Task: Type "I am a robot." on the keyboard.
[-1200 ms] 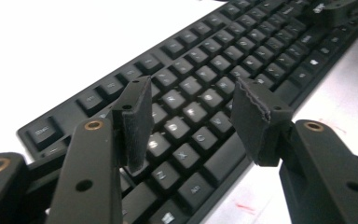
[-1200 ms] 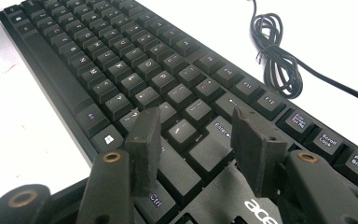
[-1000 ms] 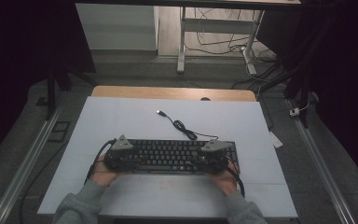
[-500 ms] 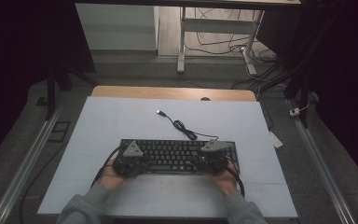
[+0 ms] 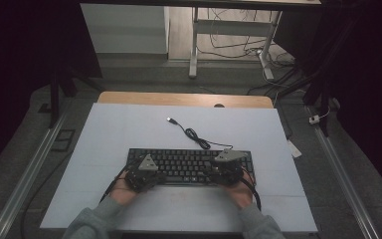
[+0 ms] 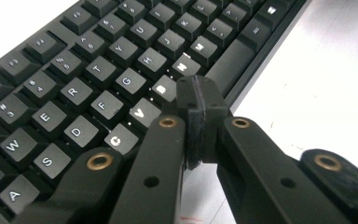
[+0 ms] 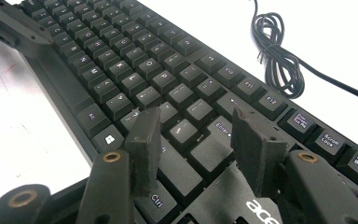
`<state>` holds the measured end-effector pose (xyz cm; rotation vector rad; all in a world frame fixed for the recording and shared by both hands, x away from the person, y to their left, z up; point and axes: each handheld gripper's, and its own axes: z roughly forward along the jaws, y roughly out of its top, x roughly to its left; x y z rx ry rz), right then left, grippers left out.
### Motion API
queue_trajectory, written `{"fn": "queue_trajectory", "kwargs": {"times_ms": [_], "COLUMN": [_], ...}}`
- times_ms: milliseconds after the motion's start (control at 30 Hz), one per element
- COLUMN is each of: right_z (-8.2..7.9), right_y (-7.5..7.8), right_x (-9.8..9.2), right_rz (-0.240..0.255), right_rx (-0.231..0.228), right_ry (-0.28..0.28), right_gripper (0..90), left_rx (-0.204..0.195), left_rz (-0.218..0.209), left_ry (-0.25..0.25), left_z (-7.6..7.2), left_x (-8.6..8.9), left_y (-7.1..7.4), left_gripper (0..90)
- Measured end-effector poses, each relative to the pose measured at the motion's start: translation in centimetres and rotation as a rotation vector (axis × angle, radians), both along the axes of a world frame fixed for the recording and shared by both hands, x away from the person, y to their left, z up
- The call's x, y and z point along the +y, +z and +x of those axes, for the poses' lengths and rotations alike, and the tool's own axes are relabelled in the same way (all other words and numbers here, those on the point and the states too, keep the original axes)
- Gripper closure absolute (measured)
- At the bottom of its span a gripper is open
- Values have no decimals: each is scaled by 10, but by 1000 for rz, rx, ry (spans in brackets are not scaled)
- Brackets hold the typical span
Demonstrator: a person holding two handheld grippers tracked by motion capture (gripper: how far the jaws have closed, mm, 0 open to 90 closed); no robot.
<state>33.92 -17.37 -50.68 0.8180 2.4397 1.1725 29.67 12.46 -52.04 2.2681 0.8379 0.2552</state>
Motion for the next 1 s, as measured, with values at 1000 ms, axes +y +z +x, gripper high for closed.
{"fn": "queue_trajectory", "kwargs": {"times_ms": [1000], "right_z": [1], "right_y": [1], "right_x": [-1], "right_rz": [8], "right_rx": [-1], "right_ry": [-6], "right_gripper": [528], "left_rx": [-59], "left_rz": [-123], "left_ry": [116], "left_z": [2], "left_x": [32], "left_y": [21], "left_gripper": [890]}}
